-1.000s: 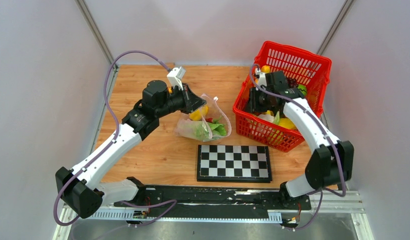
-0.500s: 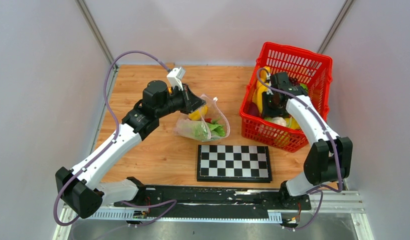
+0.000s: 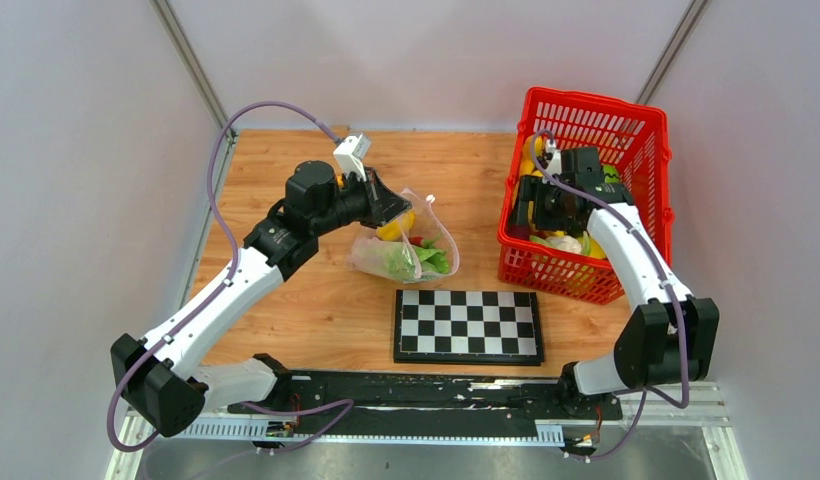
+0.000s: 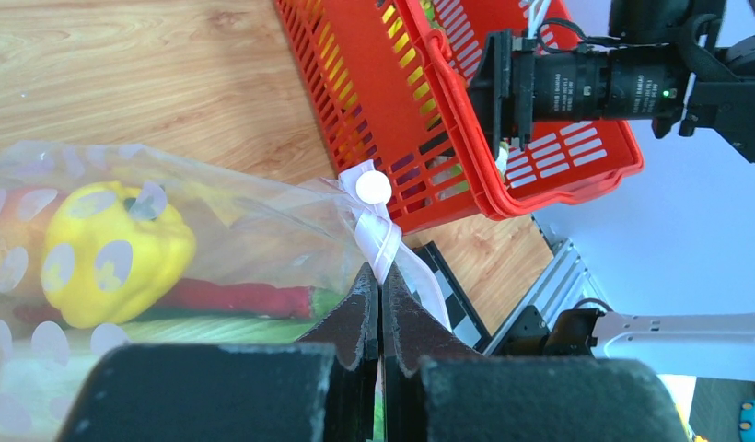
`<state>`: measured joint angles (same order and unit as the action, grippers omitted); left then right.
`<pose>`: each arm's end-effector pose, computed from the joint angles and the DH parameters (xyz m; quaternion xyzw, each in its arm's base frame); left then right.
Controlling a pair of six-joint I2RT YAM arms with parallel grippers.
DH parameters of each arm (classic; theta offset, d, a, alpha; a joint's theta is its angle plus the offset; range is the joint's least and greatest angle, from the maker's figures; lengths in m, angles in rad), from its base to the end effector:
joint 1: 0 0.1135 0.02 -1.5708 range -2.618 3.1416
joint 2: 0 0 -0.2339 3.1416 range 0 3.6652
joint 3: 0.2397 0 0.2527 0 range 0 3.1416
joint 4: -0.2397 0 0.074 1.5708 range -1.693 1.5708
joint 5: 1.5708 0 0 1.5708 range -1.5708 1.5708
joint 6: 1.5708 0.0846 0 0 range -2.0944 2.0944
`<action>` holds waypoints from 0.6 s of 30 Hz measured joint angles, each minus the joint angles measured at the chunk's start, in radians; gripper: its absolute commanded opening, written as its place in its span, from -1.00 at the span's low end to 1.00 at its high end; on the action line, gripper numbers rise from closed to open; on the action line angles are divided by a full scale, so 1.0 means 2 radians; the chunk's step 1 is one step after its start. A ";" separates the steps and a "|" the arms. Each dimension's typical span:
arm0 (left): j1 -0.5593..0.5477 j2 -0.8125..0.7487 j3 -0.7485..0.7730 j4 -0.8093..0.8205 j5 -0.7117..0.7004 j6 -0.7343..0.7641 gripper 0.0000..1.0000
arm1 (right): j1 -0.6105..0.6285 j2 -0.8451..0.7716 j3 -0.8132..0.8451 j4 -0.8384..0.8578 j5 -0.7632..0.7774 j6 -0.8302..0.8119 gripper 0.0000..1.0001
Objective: Place the food in the zip-top bag and seal the zipper
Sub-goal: Pick up the fake vegetable from the bin.
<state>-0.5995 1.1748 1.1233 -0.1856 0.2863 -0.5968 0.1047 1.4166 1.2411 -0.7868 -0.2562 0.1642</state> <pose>0.2580 -0.2053 0.3401 0.0893 0.7776 -0.4374 0.4428 0.3213 0.0553 0.2330 -0.0101 0.9470 0.1606 0.2781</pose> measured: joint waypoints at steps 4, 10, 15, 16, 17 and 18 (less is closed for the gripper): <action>0.000 0.000 0.000 0.000 0.000 0.000 -1.00 | -0.001 0.028 0.000 0.000 -0.005 -0.005 0.37; 0.000 0.000 0.000 0.000 0.001 -0.001 -1.00 | -0.001 0.082 0.001 -0.004 0.002 -0.020 0.41; 0.000 0.000 0.000 0.001 0.002 -0.002 -1.00 | -0.003 0.083 -0.013 0.028 0.002 -0.015 0.33; 0.000 0.000 0.000 0.001 0.002 -0.002 -1.00 | -0.003 0.083 -0.020 0.040 0.002 -0.012 0.24; 0.000 0.000 0.000 0.001 0.002 -0.002 -1.00 | -0.003 0.083 -0.025 0.048 0.003 -0.010 0.04; 0.000 0.000 0.000 0.001 0.002 -0.002 -1.00 | -0.003 0.083 -0.030 0.058 0.003 -0.005 -0.06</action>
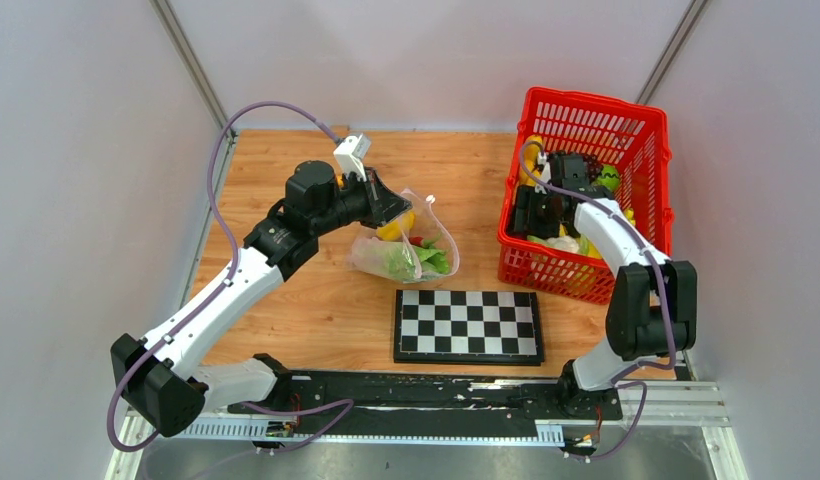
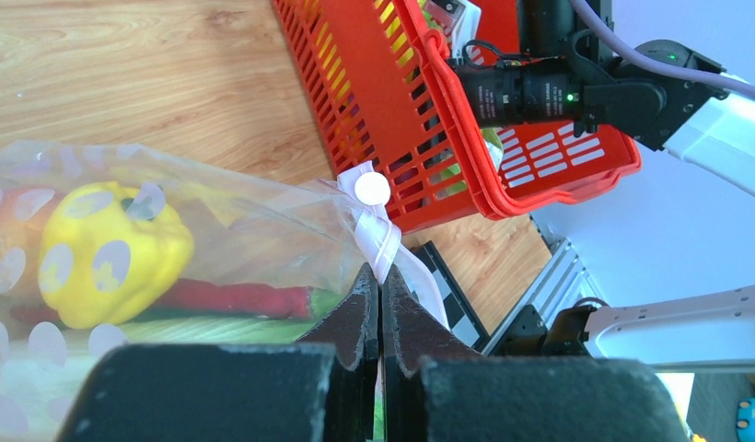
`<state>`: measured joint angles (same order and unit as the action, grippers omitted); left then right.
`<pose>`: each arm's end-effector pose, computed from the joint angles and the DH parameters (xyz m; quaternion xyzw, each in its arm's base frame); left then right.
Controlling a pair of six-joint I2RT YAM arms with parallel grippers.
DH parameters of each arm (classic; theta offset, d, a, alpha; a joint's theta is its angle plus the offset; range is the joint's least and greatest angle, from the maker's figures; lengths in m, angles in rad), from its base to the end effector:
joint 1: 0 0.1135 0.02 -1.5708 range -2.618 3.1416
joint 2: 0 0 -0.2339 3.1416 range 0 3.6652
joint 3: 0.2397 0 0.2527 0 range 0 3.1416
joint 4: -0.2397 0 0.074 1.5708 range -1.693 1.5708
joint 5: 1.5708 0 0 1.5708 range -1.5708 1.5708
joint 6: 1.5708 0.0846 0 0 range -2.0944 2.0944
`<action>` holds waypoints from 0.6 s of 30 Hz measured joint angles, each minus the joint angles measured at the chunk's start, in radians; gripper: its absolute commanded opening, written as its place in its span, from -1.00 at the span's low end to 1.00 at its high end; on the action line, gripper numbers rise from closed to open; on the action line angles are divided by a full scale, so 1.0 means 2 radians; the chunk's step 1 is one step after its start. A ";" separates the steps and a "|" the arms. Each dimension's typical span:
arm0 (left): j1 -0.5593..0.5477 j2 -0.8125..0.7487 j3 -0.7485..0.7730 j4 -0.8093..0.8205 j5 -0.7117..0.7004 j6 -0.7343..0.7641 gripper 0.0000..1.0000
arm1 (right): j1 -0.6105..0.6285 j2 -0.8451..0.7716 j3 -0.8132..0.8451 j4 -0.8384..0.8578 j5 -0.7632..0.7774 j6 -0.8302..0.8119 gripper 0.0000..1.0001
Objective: Place the food in the zip-top bag and seal the zipper
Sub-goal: Pick up the fake vegetable from the bin.
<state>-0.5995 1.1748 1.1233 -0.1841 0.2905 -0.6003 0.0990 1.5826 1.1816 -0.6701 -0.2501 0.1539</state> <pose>0.2578 -0.2055 0.3404 0.0893 0.7771 -0.4397 0.4414 0.3431 0.0551 0.1699 -0.0044 0.9619 0.1508 0.2281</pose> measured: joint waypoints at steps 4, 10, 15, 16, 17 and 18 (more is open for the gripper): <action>0.000 0.000 0.000 0.000 0.000 0.000 -1.00 | -0.001 -0.004 -0.020 0.035 -0.001 0.016 -0.32; 0.000 0.000 0.000 -0.001 0.000 0.001 -1.00 | -0.001 -0.057 -0.047 0.056 -0.007 0.028 -0.39; 0.000 0.000 0.000 -0.001 0.000 0.001 -1.00 | -0.001 -0.131 -0.058 0.075 -0.013 0.036 -0.40; 0.000 0.000 0.000 -0.001 0.000 0.001 -1.00 | -0.001 -0.145 -0.058 0.079 -0.012 0.037 -0.40; 0.000 0.000 0.000 -0.001 0.001 0.001 -1.00 | -0.001 -0.156 -0.058 0.082 -0.011 0.037 -0.40; 0.000 0.000 0.000 -0.001 0.002 0.001 -1.00 | -0.001 -0.166 -0.058 0.084 -0.010 0.038 -0.41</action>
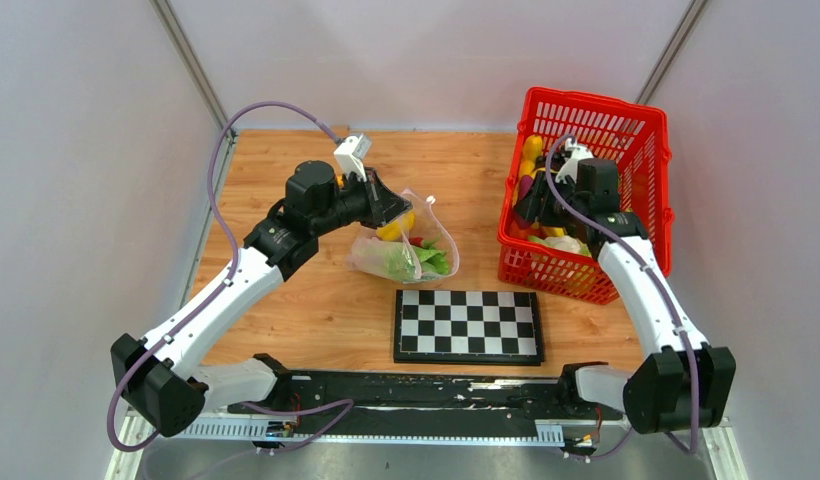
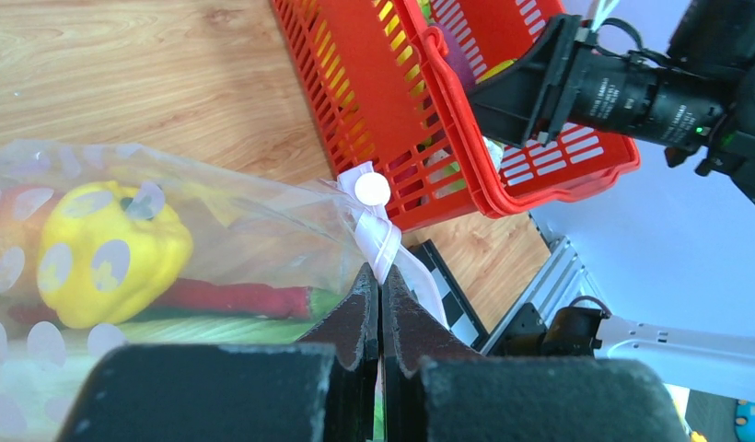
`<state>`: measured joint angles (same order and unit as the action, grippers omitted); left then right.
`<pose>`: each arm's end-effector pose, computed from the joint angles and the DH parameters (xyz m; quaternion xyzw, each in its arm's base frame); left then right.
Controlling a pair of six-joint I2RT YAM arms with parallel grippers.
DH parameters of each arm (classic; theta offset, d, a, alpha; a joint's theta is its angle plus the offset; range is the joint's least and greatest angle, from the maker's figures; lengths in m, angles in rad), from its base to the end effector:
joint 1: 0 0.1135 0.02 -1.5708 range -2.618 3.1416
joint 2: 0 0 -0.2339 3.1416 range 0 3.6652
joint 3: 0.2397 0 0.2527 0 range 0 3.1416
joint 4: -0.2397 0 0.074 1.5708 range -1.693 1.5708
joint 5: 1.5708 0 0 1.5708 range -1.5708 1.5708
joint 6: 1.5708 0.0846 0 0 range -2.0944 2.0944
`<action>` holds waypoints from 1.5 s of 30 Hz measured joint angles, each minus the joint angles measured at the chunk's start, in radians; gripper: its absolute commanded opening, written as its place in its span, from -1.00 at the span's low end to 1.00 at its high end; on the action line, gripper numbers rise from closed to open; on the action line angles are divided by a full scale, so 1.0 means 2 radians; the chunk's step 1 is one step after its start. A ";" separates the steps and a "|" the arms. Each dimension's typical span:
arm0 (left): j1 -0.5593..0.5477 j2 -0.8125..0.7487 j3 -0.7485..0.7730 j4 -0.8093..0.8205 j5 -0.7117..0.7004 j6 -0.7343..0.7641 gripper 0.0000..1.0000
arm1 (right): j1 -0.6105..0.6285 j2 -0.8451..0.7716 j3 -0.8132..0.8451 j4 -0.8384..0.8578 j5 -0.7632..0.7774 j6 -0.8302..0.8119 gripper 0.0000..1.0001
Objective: Place the food in the zip-top bag and seal the zipper
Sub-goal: Pick up the fake vegetable from the bin, then place the fake vegetable in the zipper food storage bag.
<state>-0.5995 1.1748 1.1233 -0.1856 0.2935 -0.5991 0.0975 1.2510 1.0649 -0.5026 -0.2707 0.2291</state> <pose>0.2575 -0.2057 0.3402 0.0906 0.7773 -0.4400 0.4404 0.3152 0.0536 0.2502 0.0014 0.8979 0.1892 0.3975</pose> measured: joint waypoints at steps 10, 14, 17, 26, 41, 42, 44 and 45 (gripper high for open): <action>0.000 0.003 0.000 0.002 0.004 0.000 -1.00 | 0.000 -0.121 -0.039 0.038 -0.008 0.007 -0.37; 0.000 0.004 0.000 0.002 0.006 0.000 -1.00 | 0.000 -0.181 -0.068 0.083 -0.042 0.016 -0.37; 0.000 0.004 0.000 0.002 0.006 0.000 -1.00 | 0.000 -0.195 -0.070 0.117 -0.095 0.020 -0.38; 0.000 0.006 0.000 0.006 0.009 -0.001 -1.00 | 0.045 -0.128 -0.040 0.129 -0.264 0.015 -0.32; 0.000 0.007 0.000 0.006 0.010 -0.002 -1.00 | 0.210 -0.010 0.076 -0.058 -0.213 -0.104 -0.32; 0.000 0.007 0.000 0.006 0.010 -0.002 -1.00 | 0.214 -0.005 0.081 -0.066 -0.203 -0.107 -0.31; 0.000 0.007 0.000 0.006 0.010 -0.002 -1.00 | 0.218 0.010 0.093 -0.084 -0.176 -0.113 -0.28; 0.000 0.007 0.000 0.006 0.010 -0.003 -1.00 | 0.218 0.016 0.098 -0.092 -0.165 -0.116 -0.27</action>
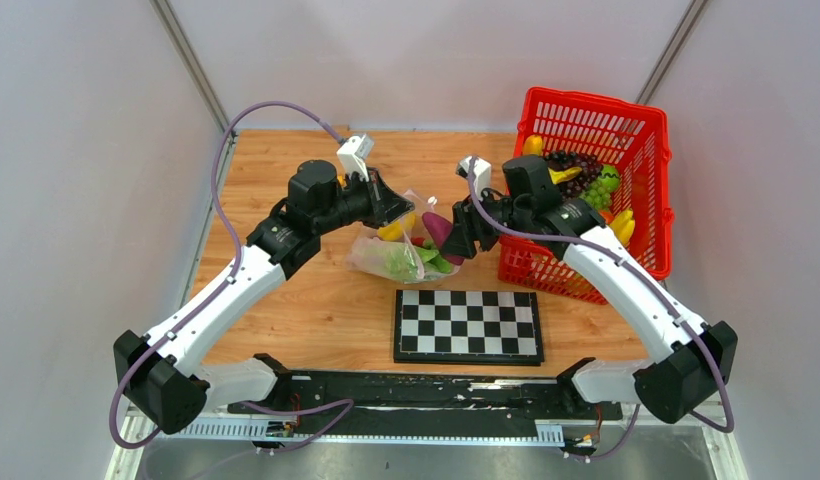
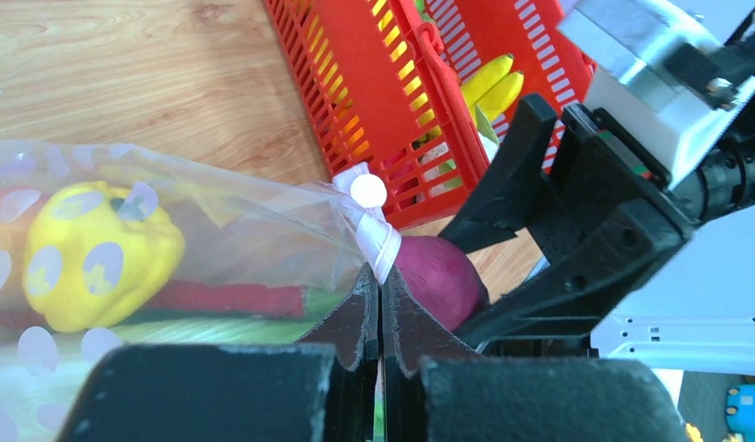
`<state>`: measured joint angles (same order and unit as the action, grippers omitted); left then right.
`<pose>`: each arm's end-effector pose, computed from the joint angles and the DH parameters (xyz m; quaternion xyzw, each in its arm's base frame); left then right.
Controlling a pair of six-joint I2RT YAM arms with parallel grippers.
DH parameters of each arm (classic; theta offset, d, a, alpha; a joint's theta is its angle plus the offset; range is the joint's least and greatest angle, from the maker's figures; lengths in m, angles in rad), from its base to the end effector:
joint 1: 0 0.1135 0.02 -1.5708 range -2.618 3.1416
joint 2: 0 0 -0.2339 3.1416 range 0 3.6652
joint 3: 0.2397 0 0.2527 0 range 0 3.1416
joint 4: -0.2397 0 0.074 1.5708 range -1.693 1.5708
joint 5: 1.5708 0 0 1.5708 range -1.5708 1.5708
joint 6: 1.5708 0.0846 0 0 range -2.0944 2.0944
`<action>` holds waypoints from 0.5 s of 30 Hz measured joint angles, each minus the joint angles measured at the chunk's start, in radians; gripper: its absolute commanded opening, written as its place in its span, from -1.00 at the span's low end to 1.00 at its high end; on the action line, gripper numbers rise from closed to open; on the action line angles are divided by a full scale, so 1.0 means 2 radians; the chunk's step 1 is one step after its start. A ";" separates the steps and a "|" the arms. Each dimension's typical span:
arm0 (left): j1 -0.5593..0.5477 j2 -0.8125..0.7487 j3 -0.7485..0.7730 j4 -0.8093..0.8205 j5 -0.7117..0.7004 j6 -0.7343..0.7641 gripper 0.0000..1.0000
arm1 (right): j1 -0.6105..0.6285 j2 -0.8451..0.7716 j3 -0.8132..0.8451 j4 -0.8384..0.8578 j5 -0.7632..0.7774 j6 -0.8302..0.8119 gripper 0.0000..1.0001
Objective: Place the food in the zip-top bag and seal the zipper
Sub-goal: Place the fake vegetable in the zipper food storage bag.
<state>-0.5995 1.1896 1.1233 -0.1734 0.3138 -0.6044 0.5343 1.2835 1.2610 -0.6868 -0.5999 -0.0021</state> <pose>0.2593 -0.2089 0.3375 0.0946 0.7771 -0.4467 0.4331 0.2421 0.1988 0.2986 -0.3490 0.8044 0.3639 0.3143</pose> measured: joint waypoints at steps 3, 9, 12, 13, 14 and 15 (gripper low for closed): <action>0.000 0.000 0.000 0.000 0.002 0.000 -1.00 | 0.001 0.014 0.011 -0.016 0.018 -0.003 -0.23; 0.000 0.003 0.000 0.001 0.007 -0.002 -1.00 | 0.011 0.027 0.034 -0.029 0.037 -0.005 -0.17; 0.000 0.005 0.000 0.002 0.012 -0.002 -1.00 | 0.016 0.035 0.045 -0.033 0.042 -0.006 -0.13; 0.000 0.005 0.000 0.002 0.013 -0.002 -1.00 | 0.019 0.039 0.050 -0.037 0.043 -0.008 -0.13; 0.000 0.006 0.000 0.002 0.014 -0.002 -1.00 | 0.022 0.044 0.055 -0.040 0.043 -0.008 -0.13; 0.000 0.006 0.000 0.003 0.015 -0.002 -1.00 | 0.025 0.049 0.059 -0.042 0.047 -0.008 -0.13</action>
<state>-0.5995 1.2026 1.1233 -0.1677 0.3439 -0.6079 0.5835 1.3808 1.3792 -0.7700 -0.5056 -0.0185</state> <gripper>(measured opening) 0.006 0.509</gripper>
